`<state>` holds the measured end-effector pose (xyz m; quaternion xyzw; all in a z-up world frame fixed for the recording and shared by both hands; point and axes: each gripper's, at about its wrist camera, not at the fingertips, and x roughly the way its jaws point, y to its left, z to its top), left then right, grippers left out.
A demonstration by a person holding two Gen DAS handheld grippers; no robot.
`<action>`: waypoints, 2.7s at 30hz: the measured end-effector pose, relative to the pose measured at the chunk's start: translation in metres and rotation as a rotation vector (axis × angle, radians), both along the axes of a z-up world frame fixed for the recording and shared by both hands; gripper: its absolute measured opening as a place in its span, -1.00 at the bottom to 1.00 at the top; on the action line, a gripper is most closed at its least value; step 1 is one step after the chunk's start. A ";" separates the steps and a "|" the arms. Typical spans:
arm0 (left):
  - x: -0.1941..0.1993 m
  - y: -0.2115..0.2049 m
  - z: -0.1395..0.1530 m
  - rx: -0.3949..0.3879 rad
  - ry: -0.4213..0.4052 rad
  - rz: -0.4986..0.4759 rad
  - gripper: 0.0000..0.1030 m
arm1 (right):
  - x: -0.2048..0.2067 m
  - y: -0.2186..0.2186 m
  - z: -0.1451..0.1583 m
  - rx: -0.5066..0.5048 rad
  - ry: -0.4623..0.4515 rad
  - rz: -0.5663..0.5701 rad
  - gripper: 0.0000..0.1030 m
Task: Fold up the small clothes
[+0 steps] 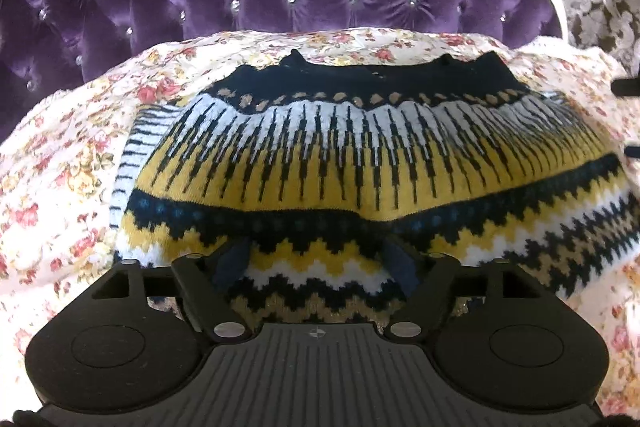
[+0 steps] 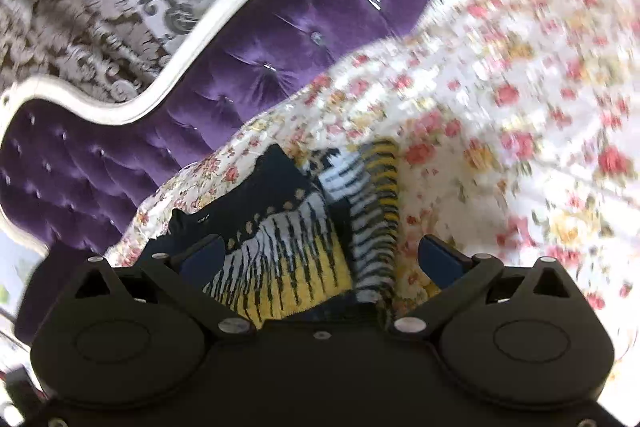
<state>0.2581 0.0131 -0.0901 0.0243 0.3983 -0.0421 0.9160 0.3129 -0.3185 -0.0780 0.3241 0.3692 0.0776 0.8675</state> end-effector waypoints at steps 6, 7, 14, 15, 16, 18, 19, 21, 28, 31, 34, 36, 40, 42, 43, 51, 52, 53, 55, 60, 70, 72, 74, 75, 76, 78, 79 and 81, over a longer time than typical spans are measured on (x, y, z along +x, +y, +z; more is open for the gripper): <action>-0.003 -0.005 -0.001 -0.003 -0.019 0.002 0.67 | 0.006 -0.014 -0.020 0.106 0.097 -0.025 1.00; -0.005 -0.006 -0.002 -0.006 -0.022 0.001 0.68 | 0.006 -0.014 -0.021 0.117 0.088 -0.021 1.00; 0.000 -0.006 0.000 -0.020 0.003 -0.008 0.75 | 0.017 -0.007 -0.037 0.265 0.020 0.079 1.00; 0.002 -0.005 0.001 -0.026 0.012 -0.012 0.75 | 0.019 -0.006 -0.036 0.260 0.008 0.090 1.00; 0.003 -0.004 0.003 -0.035 0.021 -0.011 0.74 | 0.020 -0.003 -0.036 0.254 -0.003 0.103 1.00; 0.006 -0.002 0.009 -0.076 0.046 -0.001 0.71 | 0.023 0.002 -0.035 0.232 -0.013 0.122 1.00; 0.008 0.000 0.013 -0.109 0.055 0.006 0.70 | 0.023 0.004 -0.034 0.220 -0.014 0.126 1.00; 0.012 0.003 0.026 -0.204 0.053 0.008 0.65 | 0.023 0.005 -0.033 0.208 -0.017 0.127 1.00; 0.047 -0.021 0.066 -0.304 -0.048 -0.028 0.62 | 0.021 0.002 -0.034 0.208 -0.024 0.134 1.00; 0.068 -0.028 0.062 -0.413 -0.032 -0.038 0.00 | 0.021 0.002 -0.034 0.211 -0.021 0.136 1.00; 0.086 -0.036 0.052 -0.478 -0.002 -0.026 -0.40 | 0.022 0.003 -0.033 0.213 -0.018 0.135 1.00; 0.093 -0.040 0.044 -0.503 0.000 -0.019 -0.69 | 0.023 0.003 -0.033 0.212 -0.017 0.139 1.00; 0.100 -0.045 0.026 -0.587 0.044 -0.016 -0.90 | 0.025 0.003 -0.033 0.215 -0.022 0.152 1.00; 0.098 -0.044 0.018 -0.593 0.042 0.007 -0.90 | 0.026 0.003 -0.034 0.216 -0.026 0.159 1.00; 0.095 -0.044 0.012 -0.599 0.036 0.021 -0.90 | 0.026 0.003 -0.034 0.215 -0.028 0.163 1.00; 0.064 -0.025 -0.023 -0.753 0.009 0.137 -0.90 | 0.029 0.005 -0.035 0.218 -0.058 0.183 1.00; 0.061 -0.024 -0.025 -0.765 0.003 0.147 -0.91 | 0.030 0.006 -0.035 0.216 -0.062 0.185 1.00; 0.057 -0.023 -0.026 -0.780 -0.005 0.160 -0.91 | 0.030 0.007 -0.035 0.213 -0.065 0.188 1.00; 0.055 -0.021 -0.029 -0.809 -0.010 0.182 -0.94 | 0.030 0.008 -0.034 0.204 -0.071 0.198 1.00; 0.055 -0.023 -0.031 -0.804 -0.033 0.186 -0.95 | 0.030 0.012 -0.032 0.160 -0.074 0.227 0.77; 0.048 -0.026 -0.032 -0.798 -0.077 0.194 -0.95 | 0.027 0.008 -0.028 0.089 -0.039 0.200 -0.36; 0.043 -0.023 -0.032 -0.820 -0.083 0.219 -0.95 | 0.026 0.008 -0.023 0.104 -0.053 0.193 -0.37; 0.033 -0.021 -0.031 -0.839 -0.093 0.248 -0.95 | 0.024 0.008 -0.018 0.117 -0.073 0.187 -0.38; 0.027 -0.020 -0.031 -0.849 -0.098 0.259 -0.95 | 0.023 0.009 -0.016 0.117 -0.081 0.185 -0.38; 0.023 -0.019 -0.031 -0.854 -0.100 0.265 -0.95 | 0.022 0.012 -0.012 0.111 -0.090 0.185 -0.38; 0.013 -0.016 -0.030 -0.859 -0.106 0.283 -0.95 | 0.020 0.016 -0.006 0.102 -0.106 0.189 -0.39; 0.008 -0.015 -0.030 -0.865 -0.104 0.294 -0.95 | 0.020 0.017 -0.003 0.100 -0.113 0.188 -0.39; -0.002 -0.013 -0.030 -0.882 -0.099 0.313 -0.96 | 0.019 0.021 0.004 0.094 -0.123 0.181 -0.39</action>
